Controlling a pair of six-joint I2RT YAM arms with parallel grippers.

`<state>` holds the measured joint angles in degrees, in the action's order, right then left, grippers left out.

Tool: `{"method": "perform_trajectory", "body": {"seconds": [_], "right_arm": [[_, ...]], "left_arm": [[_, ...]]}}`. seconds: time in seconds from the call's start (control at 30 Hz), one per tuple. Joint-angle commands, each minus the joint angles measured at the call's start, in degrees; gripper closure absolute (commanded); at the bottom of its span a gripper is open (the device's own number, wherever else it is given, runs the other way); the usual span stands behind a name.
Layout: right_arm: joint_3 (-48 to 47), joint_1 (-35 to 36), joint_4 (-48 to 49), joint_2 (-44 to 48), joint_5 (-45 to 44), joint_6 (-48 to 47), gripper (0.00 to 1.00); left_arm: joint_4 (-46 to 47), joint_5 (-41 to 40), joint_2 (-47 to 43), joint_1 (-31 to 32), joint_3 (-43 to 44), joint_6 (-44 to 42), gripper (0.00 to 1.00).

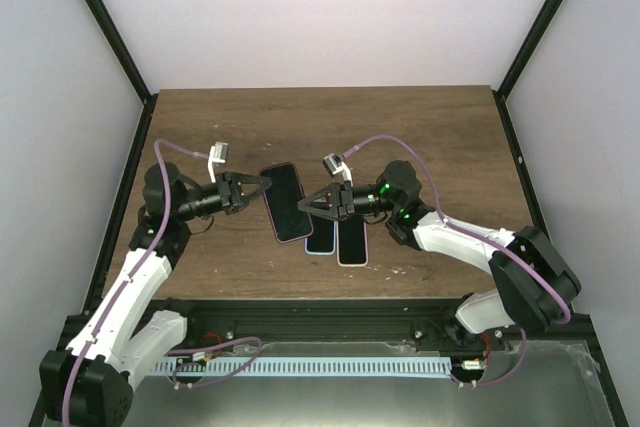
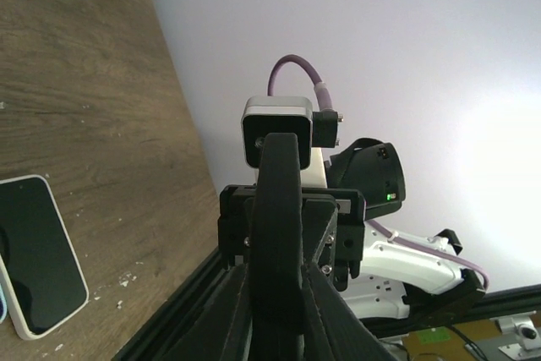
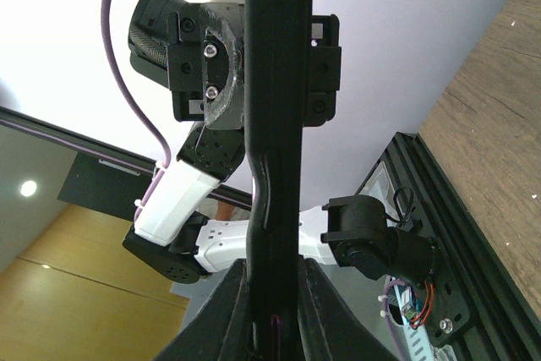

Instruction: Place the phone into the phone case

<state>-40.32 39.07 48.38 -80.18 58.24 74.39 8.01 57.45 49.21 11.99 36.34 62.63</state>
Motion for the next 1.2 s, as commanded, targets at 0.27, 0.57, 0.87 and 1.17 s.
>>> {"method": "perform_trajectory", "body": {"seconds": [0.27, 0.57, 0.87, 1.17], "right_arm": [[-2.97, -0.04, -1.04, 1.17, -1.08, -1.26, 0.99], [-2.75, 0.0, -7.2, 1.61, -1.03, -4.73, 0.99], [-4.79, -0.12, -6.66, 1.87, -7.1, -2.41, 0.99], [-6.65, -0.81, -0.87, -1.74, -13.8, 3.26, 0.99]], "left_arm": [[-2.88, -0.89, 0.34, -0.24, 3.46, -2.69, 0.61], [-13.93, -5.71, 4.53, -0.22, 7.9, -14.65, 1.0], [-14.38, -3.22, 4.4, -0.27, 8.66, -11.93, 0.5], [-5.88, 2.1, 2.79, -0.26, 0.62, -5.37, 0.37]]}}
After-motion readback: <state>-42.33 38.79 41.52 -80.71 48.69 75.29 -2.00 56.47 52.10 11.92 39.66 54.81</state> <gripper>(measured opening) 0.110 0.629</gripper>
